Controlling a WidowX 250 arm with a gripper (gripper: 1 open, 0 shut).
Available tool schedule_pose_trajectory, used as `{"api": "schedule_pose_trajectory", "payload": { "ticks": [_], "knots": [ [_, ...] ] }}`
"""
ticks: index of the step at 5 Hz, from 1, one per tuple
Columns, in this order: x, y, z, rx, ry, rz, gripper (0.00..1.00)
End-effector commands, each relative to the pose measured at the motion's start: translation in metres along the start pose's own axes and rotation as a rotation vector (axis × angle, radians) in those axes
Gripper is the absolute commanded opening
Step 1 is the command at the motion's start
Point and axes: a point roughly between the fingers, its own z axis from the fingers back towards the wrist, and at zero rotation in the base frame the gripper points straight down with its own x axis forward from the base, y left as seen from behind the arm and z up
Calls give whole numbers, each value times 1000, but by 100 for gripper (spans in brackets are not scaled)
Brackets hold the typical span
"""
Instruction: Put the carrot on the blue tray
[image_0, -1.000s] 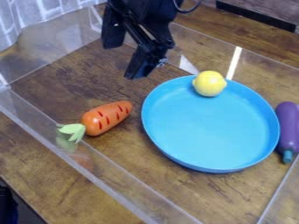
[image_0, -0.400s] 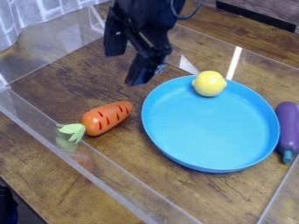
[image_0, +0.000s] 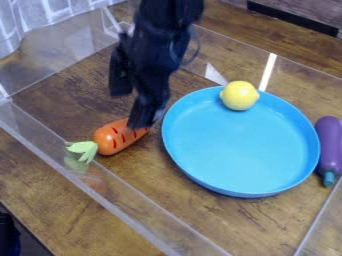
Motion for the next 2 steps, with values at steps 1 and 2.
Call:
{"api": "schedule_pose_trajectory", "payload": {
  "ticks": [1, 2],
  "knots": [
    [-6, 2, -19, 10, -45, -14, 100],
    [-12, -3, -40, 12, -35, -36, 100]
  ]
}}
